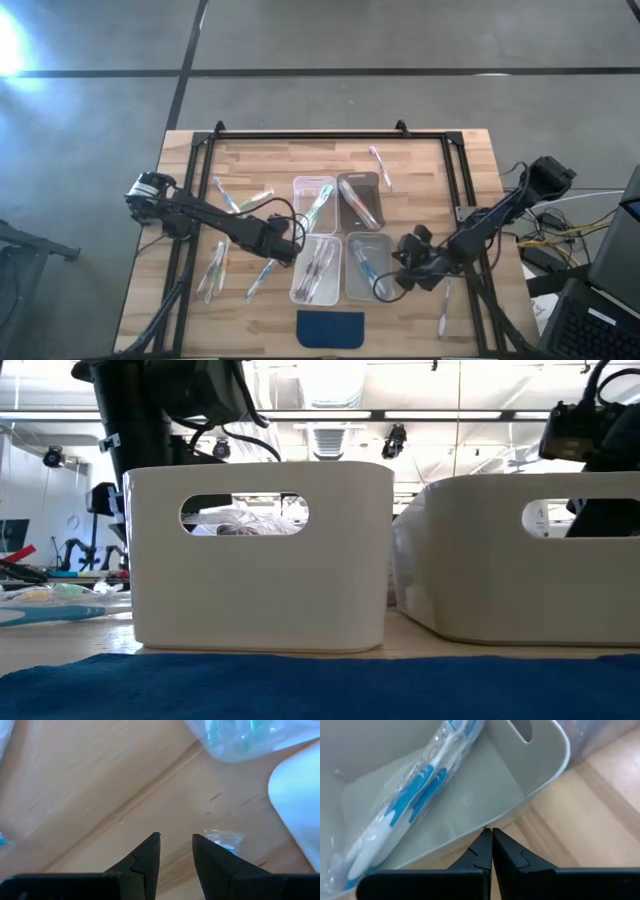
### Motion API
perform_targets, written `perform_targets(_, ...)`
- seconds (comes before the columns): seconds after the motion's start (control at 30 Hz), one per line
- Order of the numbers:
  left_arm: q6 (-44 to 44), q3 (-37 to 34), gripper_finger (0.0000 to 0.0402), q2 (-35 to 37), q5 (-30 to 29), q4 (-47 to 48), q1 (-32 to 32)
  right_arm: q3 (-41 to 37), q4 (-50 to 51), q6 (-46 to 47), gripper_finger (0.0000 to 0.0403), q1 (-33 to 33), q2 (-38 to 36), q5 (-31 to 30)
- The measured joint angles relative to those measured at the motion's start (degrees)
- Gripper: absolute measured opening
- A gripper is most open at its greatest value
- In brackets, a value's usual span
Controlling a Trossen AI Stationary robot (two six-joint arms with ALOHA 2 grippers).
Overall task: Pick & Place Toothbrushes
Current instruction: Adjust the bins
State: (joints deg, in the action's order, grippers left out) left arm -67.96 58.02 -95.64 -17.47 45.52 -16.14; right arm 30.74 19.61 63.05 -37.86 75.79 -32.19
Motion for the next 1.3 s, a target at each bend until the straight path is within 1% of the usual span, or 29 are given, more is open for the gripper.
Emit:
perform_targets(0.17, 0.31, 0.0, 0.012, 0.0, 0.0, -0.72, 0.0, 0.0, -2.33, -2.95, 0.0008, 2.21, 0.08, -0.58)
perform_targets(0.4, 0.56, 0.0, 0.012, 0.0, 0.03, -1.44, 0.0, -0.04, -2.25, -3.86, 0.0008, 5.08, 0.09, -0.54)
perform_targets(0.53, 1.29, 0.0, 0.012, 0.15, 1.32, -0.49, -0.05, -0.09, 0.73, -3.14, 0.0008, 5.01, -1.27, 2.85)
perform_targets(0.63, 1.24, 0.02, 0.012, 0.33, 2.28, -0.37, -0.72, -0.11, 2.47, -0.47, 0.0008, 3.69, -1.83, 5.7)
perform_targets(0.77, 0.6, 0.68, 0.0119, 0.34, 3.52, -0.64, -2.38, -0.11, 2.3, 2.54, 0.0008, 0.95, -1.78, 8.38)
perform_targets(0.93, 0.09, 0.9, 0.0119, 0.39, 6.45, -3.57, -4.67, -0.11, -0.01, 5.8, 0.0008, -3.03, -0.9, 8.72)
perform_targets(1.1, 0.45, 0.85, 0.0119, 0.24, 7.15, -8.73, -5.88, -0.11, -6.88, 3.83, 0.0008, -4.02, 1.57, 8.57)
perform_targets(1.3, 0.61, 0.83, 0.0119, 0.22, 7.12, -9.21, -5.85, -0.11, -10.39, 1.46, 0.0008, -3.76, 3.99, 7.81)
